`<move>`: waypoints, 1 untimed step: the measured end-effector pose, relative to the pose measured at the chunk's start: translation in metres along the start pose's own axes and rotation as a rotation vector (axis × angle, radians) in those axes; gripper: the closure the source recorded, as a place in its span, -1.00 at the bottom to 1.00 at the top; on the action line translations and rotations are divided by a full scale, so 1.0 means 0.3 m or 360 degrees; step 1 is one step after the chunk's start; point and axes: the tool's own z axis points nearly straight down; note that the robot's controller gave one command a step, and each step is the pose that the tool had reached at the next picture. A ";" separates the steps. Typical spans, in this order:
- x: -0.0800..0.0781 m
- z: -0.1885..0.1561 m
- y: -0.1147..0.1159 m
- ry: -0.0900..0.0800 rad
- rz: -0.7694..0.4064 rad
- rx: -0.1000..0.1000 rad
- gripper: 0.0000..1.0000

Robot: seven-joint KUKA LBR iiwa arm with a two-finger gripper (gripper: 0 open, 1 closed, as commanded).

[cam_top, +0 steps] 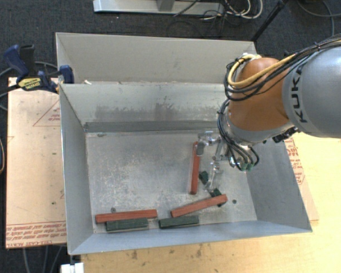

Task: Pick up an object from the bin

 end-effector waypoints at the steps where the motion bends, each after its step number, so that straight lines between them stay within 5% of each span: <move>1: -0.006 -0.014 0.000 -0.0012 -0.0001 0.0000 1.00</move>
Offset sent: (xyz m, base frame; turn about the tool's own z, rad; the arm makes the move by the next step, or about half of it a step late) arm 0.0000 0.0000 0.0000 0.0000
